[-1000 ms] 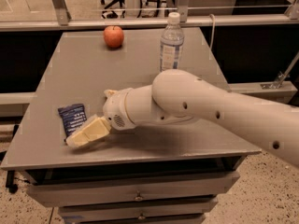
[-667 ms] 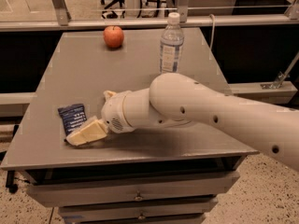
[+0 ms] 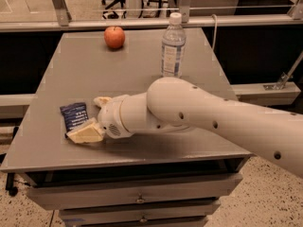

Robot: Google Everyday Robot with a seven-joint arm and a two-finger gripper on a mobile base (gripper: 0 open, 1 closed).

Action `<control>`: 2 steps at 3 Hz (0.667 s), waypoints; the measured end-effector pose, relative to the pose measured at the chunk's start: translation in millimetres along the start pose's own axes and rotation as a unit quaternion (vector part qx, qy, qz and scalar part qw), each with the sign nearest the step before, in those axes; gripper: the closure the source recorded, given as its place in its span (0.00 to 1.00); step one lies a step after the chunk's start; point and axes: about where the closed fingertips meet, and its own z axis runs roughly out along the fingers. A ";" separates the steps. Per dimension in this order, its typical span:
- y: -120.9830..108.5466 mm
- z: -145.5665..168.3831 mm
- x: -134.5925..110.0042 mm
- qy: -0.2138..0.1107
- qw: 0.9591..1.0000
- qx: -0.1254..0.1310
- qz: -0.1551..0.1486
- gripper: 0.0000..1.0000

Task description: Move rxbar blueberry near blue plastic bottle

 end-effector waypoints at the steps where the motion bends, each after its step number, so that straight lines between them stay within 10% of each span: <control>1: 0.1 -1.1 -2.1 0.000 1.000 0.000 0.000 0.87; 2: 0.1 -1.4 -2.5 0.000 1.000 0.000 0.000 1.00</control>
Offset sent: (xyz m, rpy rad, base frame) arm 0.0170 -0.0777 0.0783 -0.3719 -0.3376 -0.1110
